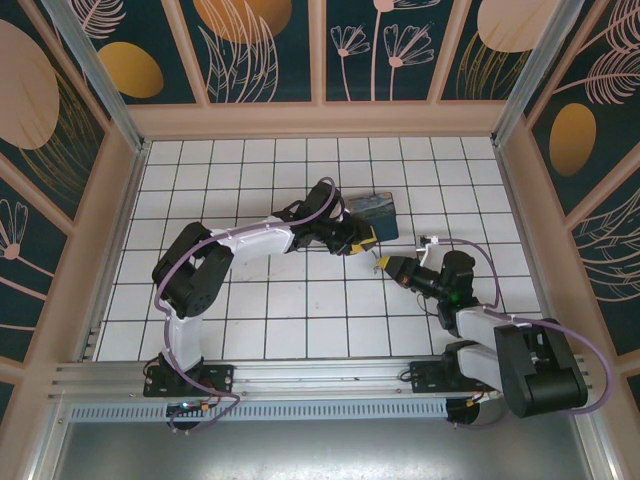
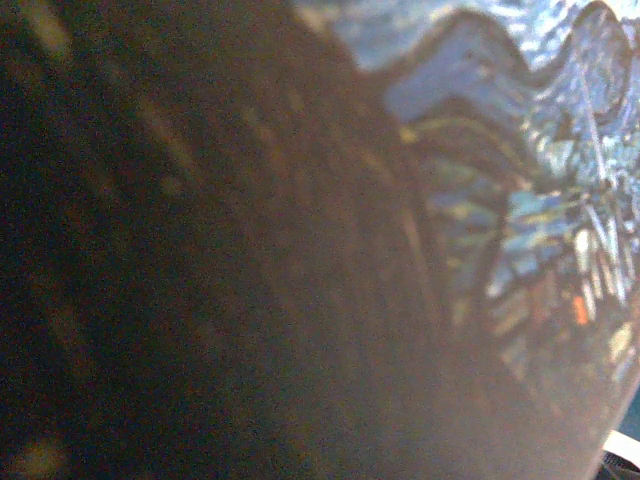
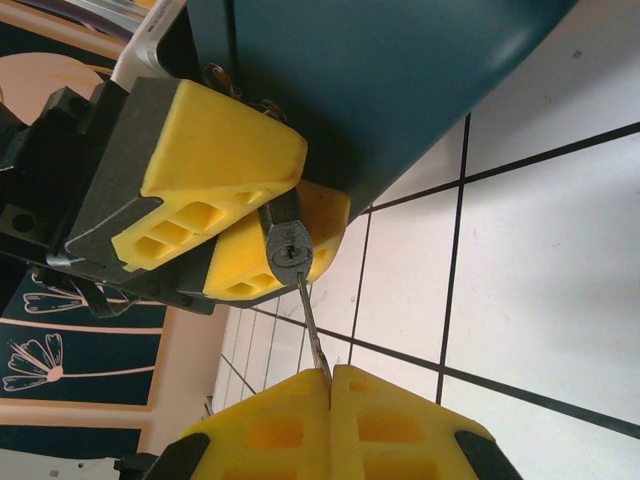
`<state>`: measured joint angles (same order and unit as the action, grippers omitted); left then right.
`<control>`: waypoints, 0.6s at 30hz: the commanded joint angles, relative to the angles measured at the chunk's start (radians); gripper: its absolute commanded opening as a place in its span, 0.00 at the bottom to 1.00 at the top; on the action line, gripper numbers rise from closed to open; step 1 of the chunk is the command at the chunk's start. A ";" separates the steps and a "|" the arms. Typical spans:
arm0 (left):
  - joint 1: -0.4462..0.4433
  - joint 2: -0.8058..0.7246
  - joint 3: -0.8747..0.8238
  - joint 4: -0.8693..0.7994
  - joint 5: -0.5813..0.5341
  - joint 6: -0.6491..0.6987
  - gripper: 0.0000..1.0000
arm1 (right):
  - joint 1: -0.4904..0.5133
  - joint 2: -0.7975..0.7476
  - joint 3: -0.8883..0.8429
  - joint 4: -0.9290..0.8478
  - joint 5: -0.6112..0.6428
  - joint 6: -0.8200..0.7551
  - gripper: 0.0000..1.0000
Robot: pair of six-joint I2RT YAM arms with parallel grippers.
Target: Unlock the padlock with the key
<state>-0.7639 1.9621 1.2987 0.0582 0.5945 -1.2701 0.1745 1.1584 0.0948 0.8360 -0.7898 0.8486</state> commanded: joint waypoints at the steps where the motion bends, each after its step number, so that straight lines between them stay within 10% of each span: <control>1: 0.008 -0.048 -0.010 0.060 0.027 -0.015 0.03 | -0.013 0.020 0.016 0.056 -0.030 0.001 0.00; 18: 0.024 -0.036 0.004 0.079 0.077 0.078 0.02 | -0.039 -0.015 0.012 0.027 -0.082 -0.014 0.00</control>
<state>-0.7574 1.9617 1.2919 0.0711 0.6113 -1.2503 0.1497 1.1561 0.0963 0.8597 -0.8310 0.8474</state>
